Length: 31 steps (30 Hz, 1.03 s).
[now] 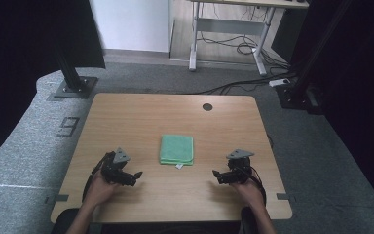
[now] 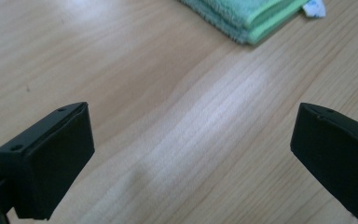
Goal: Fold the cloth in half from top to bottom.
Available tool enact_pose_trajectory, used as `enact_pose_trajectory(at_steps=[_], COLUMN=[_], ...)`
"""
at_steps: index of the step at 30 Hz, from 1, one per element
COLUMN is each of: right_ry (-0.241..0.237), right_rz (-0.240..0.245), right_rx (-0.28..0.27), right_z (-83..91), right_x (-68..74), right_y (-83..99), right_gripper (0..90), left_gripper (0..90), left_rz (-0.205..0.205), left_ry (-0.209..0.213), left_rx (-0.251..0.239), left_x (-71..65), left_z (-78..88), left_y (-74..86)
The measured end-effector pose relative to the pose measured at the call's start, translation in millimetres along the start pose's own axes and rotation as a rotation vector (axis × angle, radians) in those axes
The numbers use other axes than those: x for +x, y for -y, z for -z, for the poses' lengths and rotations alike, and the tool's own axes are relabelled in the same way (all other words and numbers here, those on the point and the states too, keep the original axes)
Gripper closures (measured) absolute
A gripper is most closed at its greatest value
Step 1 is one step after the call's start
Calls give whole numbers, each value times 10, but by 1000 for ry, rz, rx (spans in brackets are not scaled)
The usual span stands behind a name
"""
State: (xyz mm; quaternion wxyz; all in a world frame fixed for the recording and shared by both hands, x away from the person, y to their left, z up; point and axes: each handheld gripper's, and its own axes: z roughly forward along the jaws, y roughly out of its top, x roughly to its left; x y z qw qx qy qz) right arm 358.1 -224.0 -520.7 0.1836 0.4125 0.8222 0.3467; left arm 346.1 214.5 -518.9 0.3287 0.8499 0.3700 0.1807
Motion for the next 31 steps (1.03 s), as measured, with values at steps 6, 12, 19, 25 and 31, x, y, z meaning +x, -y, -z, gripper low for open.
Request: enact_pose_trajectory(at_steps=[6, 12, 19, 25, 31], right_ry=[12, 23, 6, 17, 17], right_rz=[-17, -17, -37, -49, -49], right_rx=[20, 45, 40, 11, 11], right_z=[-67, -139, -188, -208, -208], right_x=[-41, -58, -58, -45, -47], right_y=[127, 229, 289, 303, 303], right_gripper=[20, 20, 0, 0, 0], left_gripper=[0, 0, 0, 0, 0], left_rz=[11, 24, 68, 68, 74], left_ry=[12, 11, 31, 31, 25], left_rx=[13, 28, 51, 50, 50], left_x=[-19, -15, 25, 24, 22], left_z=[-76, -129, -193, -194, -197], left_y=[96, 180, 232, 232, 229])
